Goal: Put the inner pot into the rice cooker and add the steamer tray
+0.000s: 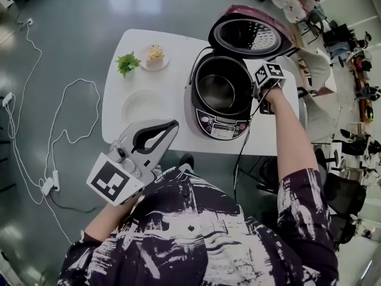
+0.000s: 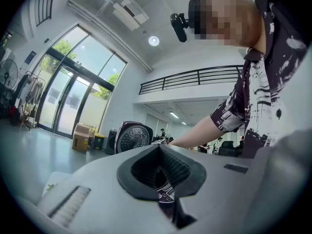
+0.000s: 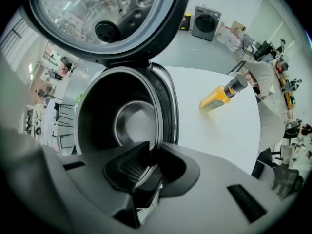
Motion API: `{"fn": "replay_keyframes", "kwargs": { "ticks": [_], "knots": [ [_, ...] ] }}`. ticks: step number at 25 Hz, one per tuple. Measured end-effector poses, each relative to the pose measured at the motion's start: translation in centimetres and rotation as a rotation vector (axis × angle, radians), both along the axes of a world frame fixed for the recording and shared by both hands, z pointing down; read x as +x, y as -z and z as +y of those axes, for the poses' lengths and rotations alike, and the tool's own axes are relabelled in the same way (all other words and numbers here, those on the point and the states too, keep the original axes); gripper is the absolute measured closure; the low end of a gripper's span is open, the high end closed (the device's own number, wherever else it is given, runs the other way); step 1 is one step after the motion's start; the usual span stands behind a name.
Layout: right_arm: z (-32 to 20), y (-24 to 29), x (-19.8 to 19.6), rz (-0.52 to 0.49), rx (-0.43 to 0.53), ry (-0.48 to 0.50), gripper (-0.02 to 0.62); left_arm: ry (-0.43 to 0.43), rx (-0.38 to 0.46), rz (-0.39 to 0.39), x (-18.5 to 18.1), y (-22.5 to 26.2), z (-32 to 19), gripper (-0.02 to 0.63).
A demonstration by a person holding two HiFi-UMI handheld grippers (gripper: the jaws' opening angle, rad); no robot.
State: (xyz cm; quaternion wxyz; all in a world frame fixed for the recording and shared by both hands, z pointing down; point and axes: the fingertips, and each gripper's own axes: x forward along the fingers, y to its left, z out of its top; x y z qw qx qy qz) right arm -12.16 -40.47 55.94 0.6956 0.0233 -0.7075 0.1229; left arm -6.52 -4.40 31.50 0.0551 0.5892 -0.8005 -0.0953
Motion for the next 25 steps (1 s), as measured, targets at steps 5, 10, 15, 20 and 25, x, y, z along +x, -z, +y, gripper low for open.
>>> {"fn": "replay_keyframes", "kwargs": {
  "ticks": [5, 10, 15, 20, 25],
  "knots": [
    [0.3, -0.1, 1.0, -0.028, -0.084, -0.057, 0.538, -0.021, 0.001, -0.009, 0.4, 0.2, -0.9, 0.601],
    [0.8, -0.1, 1.7, -0.043, -0.127, -0.06, 0.531, -0.048, -0.003, -0.01, 0.8, 0.3, -1.9, 0.601],
    [1.5, 0.7, 2.4, -0.066, -0.182, -0.04, 0.522, -0.069, -0.008, -0.015, 1.1, 0.5, -2.8, 0.601],
    [1.7, 1.4, 3.2, -0.109, -0.216, -0.042, 0.521, -0.093, -0.011, -0.02, 1.4, 0.6, -3.6, 0.601],
    [0.9, 2.2, 4.5, -0.128, -0.19, -0.011, 0.583, -0.108, -0.004, -0.025, 1.6, 0.8, -4.1, 0.601]
  ]
}}
